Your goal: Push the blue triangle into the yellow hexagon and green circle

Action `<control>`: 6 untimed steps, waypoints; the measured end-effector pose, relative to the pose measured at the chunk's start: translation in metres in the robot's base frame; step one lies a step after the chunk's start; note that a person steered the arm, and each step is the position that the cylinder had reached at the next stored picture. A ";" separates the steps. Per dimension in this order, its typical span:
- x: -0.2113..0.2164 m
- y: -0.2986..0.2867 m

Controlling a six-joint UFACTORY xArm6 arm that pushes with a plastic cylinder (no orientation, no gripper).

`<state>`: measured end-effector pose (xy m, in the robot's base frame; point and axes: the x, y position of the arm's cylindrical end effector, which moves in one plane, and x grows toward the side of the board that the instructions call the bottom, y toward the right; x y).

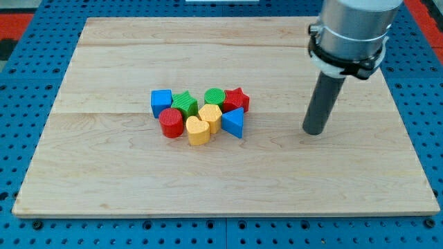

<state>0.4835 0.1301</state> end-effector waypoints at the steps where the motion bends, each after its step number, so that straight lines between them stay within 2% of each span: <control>1: 0.001 -0.040; 2: 0.001 -0.085; 4: 0.001 -0.133; 6: -0.038 -0.142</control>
